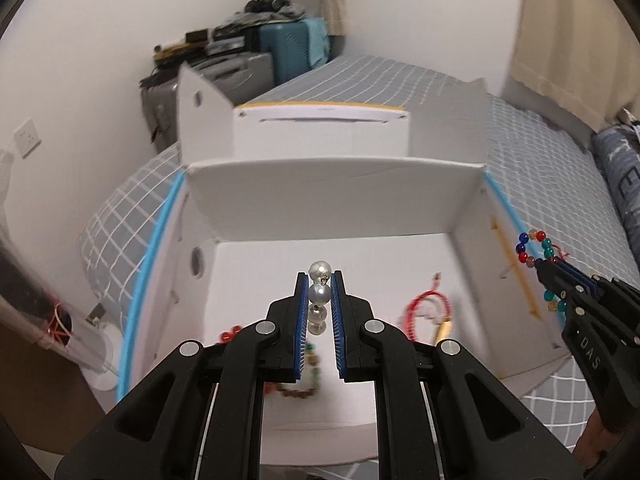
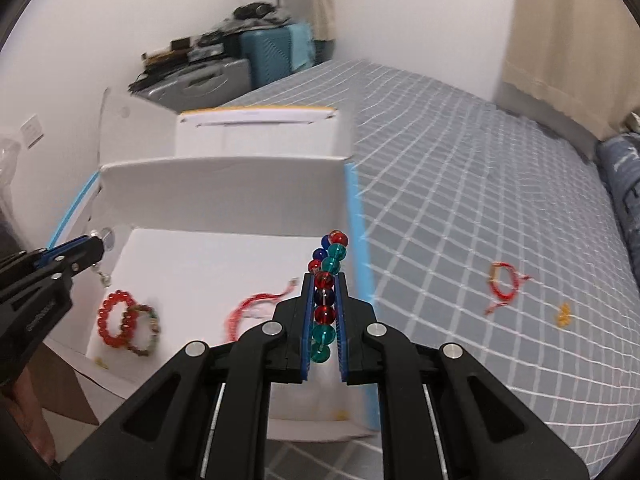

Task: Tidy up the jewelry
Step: 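Carry both held items over the open white box, then open both tools to drop the earrings and bracelet into the box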

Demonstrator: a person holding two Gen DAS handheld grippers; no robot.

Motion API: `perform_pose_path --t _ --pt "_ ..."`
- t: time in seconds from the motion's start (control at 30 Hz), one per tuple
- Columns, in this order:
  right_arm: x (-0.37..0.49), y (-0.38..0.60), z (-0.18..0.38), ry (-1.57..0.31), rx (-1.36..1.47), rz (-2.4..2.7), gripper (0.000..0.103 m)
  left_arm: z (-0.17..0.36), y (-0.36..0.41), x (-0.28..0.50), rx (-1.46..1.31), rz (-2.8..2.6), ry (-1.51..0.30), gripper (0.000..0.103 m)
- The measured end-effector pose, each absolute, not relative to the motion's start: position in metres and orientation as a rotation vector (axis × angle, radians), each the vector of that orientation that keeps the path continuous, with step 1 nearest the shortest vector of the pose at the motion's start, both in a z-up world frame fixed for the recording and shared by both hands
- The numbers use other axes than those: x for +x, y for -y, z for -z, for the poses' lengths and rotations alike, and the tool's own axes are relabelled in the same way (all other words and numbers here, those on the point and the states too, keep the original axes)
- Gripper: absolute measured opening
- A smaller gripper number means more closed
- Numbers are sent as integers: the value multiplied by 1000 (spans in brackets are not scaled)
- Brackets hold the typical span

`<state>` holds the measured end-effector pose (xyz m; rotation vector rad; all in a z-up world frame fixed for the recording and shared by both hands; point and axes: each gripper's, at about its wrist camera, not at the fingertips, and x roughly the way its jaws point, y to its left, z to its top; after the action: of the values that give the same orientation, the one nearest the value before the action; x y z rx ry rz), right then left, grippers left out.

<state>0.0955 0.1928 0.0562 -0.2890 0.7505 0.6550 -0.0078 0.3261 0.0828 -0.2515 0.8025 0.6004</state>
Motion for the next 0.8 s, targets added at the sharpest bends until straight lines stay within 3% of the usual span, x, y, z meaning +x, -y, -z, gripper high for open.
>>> perform_pose_path --t 0.6,0.8 --pt "93 -246 -16 -871 -355 -649 9 -51 -358 -17 -285 -596 -877 11" --pt "89 -247 -16 -876 -352 -659 14 -47 -360 -15 -287 -611 -899 15"
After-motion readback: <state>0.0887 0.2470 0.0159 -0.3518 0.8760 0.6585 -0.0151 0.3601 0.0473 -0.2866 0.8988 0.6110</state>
